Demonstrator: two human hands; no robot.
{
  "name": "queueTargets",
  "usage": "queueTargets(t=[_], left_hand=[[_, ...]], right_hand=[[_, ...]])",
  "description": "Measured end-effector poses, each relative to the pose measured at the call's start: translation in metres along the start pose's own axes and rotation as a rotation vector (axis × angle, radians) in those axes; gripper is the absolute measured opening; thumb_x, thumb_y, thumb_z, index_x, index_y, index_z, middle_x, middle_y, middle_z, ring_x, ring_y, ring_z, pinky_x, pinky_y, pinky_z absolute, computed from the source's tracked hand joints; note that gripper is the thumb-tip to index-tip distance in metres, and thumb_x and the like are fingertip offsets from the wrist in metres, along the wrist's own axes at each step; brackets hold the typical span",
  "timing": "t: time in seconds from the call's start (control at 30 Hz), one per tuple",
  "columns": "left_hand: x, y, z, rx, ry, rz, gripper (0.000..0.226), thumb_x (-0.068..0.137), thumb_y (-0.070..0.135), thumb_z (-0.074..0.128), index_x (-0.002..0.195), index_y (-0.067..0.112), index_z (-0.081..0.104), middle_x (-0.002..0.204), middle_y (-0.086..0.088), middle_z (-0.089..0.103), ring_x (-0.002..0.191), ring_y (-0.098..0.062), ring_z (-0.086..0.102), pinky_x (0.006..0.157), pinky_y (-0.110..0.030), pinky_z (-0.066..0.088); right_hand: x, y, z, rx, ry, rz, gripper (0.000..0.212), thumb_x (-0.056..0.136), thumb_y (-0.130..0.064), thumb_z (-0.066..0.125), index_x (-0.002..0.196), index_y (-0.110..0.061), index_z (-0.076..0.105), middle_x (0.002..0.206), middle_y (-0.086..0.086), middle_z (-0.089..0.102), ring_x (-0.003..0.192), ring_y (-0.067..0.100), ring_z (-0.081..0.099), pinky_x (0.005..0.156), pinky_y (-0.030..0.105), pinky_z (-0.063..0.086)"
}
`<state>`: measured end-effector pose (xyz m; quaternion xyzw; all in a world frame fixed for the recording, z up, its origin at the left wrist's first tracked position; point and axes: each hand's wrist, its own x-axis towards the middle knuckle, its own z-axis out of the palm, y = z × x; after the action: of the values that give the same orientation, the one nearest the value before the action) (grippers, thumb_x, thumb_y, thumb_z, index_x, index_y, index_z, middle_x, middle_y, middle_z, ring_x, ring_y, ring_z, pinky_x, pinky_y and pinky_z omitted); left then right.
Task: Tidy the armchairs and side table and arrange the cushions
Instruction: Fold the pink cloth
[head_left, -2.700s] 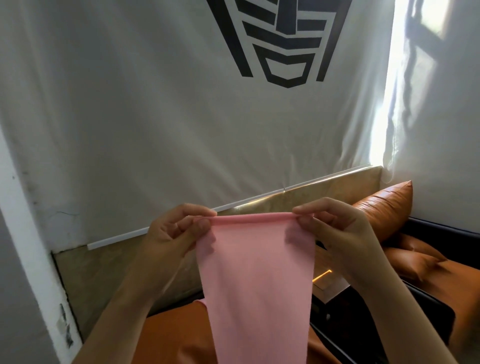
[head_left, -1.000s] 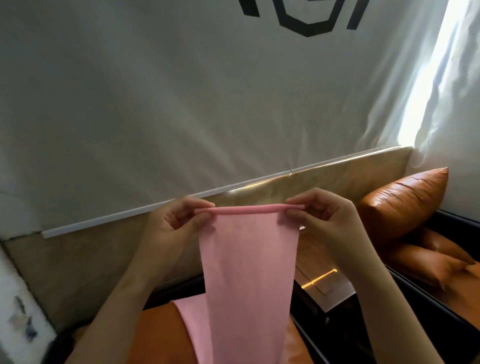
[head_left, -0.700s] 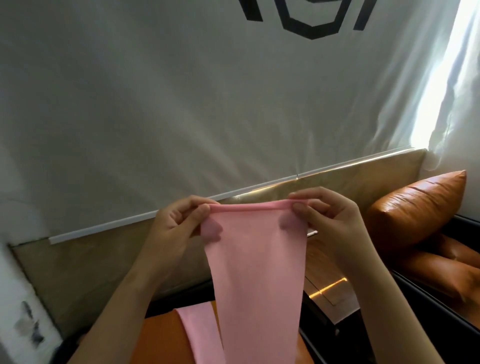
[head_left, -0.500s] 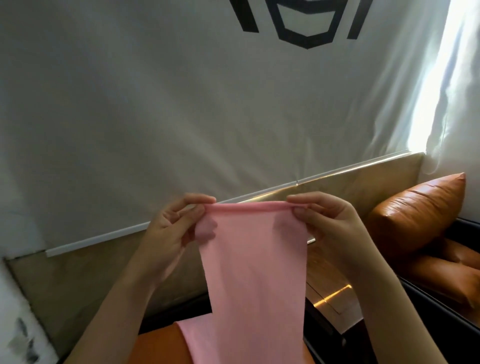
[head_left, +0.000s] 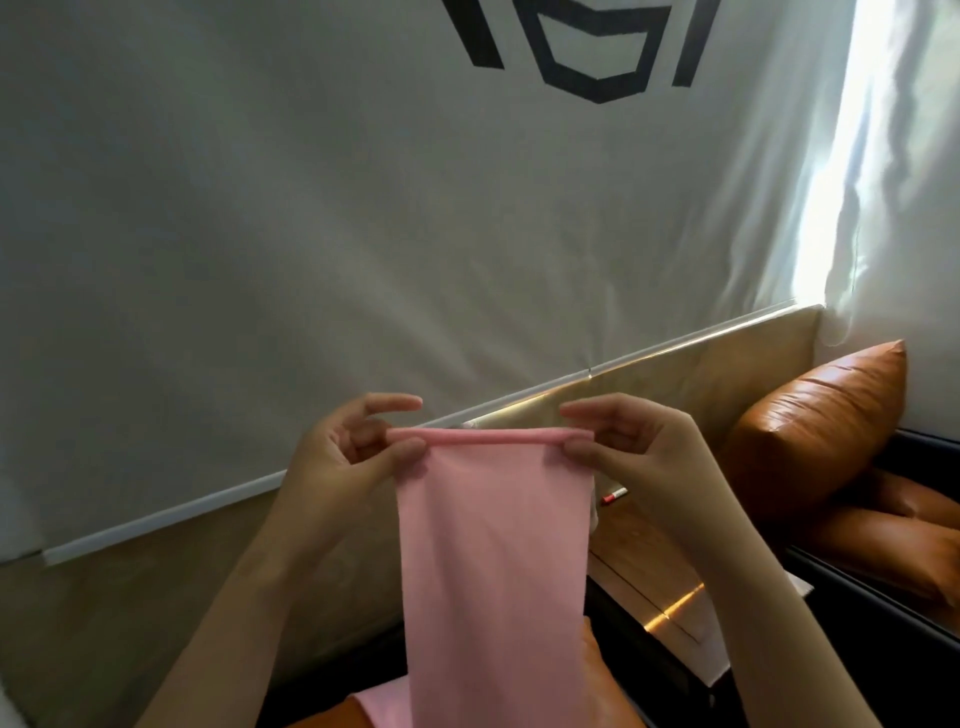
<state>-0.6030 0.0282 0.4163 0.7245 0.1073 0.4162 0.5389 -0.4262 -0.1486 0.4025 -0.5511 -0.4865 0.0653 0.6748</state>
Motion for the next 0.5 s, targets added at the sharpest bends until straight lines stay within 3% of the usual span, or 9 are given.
queueTargets(t=[0.07,0.17,0.33,0.43,0.5], left_hand=[[0.004,-0.004,-0.006,0.041,0.022,0.033,0.019,0.068,0.017,0.075,0.085,0.026,0.074,0.079,-0.003,0.072,0.077,-0.015,0.066,0.071,-0.03,0.05],[0.008,-0.011,-0.01,0.072,0.022,0.077,0.011,0.07,0.017,0.073,0.077,0.025,0.073,0.076,-0.001,0.07,0.076,-0.015,0.066,0.069,-0.027,0.05],[0.015,-0.016,-0.016,0.079,-0.092,0.043,0.01,0.081,0.017,0.06,0.088,0.01,0.06,0.067,-0.012,0.07,0.063,-0.021,0.068,0.06,-0.023,0.052],[0.021,-0.015,-0.016,-0.018,-0.101,0.037,0.015,0.079,0.024,0.064,0.088,0.013,0.064,0.064,-0.012,0.069,0.058,-0.021,0.067,0.056,-0.024,0.053],[0.024,-0.014,-0.014,-0.131,-0.118,0.03,0.022,0.067,0.034,0.077,0.083,0.02,0.072,0.066,-0.008,0.069,0.058,-0.016,0.067,0.055,-0.022,0.054]], right_hand=[[0.005,0.005,0.007,-0.042,0.001,-0.021,0.022,0.077,0.002,0.072,0.091,-0.015,0.073,0.085,-0.004,0.075,0.082,0.009,0.071,0.073,0.017,0.054],[0.011,0.013,0.017,-0.047,0.023,-0.043,0.017,0.08,0.003,0.069,0.086,-0.012,0.07,0.081,0.0,0.074,0.079,0.011,0.071,0.072,0.019,0.055],[0.017,0.022,0.024,-0.03,0.016,-0.031,0.01,0.088,-0.005,0.063,0.089,-0.014,0.066,0.071,0.013,0.071,0.069,0.034,0.066,0.065,0.043,0.054],[0.021,0.02,0.02,0.075,0.021,-0.042,0.009,0.086,-0.003,0.063,0.09,-0.01,0.068,0.07,0.009,0.071,0.062,0.021,0.066,0.058,0.029,0.053],[0.023,0.02,0.015,0.183,0.012,-0.024,0.011,0.085,-0.001,0.062,0.09,-0.007,0.07,0.072,0.009,0.071,0.065,0.013,0.065,0.059,0.02,0.05]])
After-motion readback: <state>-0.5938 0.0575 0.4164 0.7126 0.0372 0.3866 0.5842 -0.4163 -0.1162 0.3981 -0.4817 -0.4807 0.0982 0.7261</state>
